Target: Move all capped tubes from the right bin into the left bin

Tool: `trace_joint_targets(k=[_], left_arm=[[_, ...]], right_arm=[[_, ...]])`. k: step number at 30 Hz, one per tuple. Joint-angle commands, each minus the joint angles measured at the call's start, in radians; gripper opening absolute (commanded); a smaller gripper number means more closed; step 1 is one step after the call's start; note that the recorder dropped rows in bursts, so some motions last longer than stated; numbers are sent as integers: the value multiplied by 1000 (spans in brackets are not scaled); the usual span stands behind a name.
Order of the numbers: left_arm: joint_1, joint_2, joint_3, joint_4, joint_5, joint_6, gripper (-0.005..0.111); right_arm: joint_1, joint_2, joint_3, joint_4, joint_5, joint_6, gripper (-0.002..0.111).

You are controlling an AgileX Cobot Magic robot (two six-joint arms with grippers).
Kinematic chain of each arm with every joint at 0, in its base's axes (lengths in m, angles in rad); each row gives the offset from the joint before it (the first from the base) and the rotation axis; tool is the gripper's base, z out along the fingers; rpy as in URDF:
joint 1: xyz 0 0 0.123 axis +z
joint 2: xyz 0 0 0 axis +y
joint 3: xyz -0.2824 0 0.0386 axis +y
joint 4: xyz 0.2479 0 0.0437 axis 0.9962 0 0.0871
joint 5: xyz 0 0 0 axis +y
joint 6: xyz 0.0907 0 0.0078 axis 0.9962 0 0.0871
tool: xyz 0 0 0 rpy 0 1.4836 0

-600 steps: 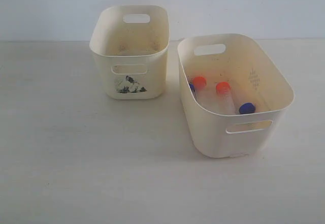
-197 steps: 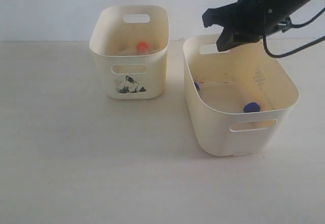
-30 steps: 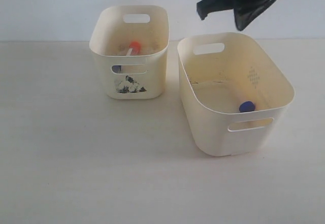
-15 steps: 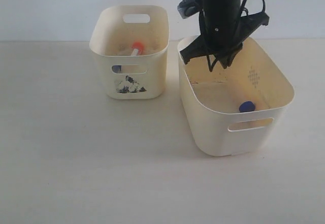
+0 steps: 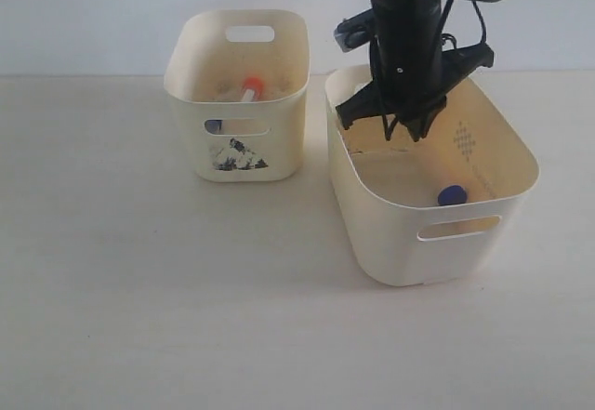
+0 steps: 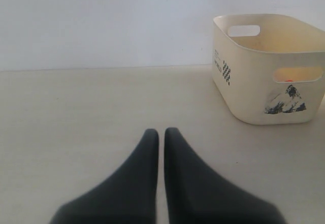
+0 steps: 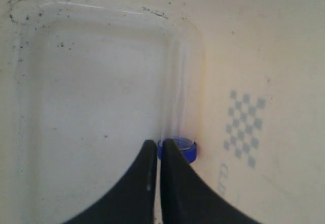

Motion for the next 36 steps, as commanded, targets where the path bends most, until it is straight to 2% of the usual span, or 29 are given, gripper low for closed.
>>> trace_joint_targets(k=[1,8,28,36], left_arm=[[1,-3,-3,2,-7,-8,4],[1,-3,-3,2,-7,-8,4],[1,-3,-3,2,-7,-8,4],[1,-3,-3,2,-7,-8,4]], right_arm=[[-31,-5,-4,55,3,-11,2],[-29,-5,75,49,3,20,2],[-29,-3,77,93,-2,-28,3],[-29,-3,101,93,-110,-32,3]])
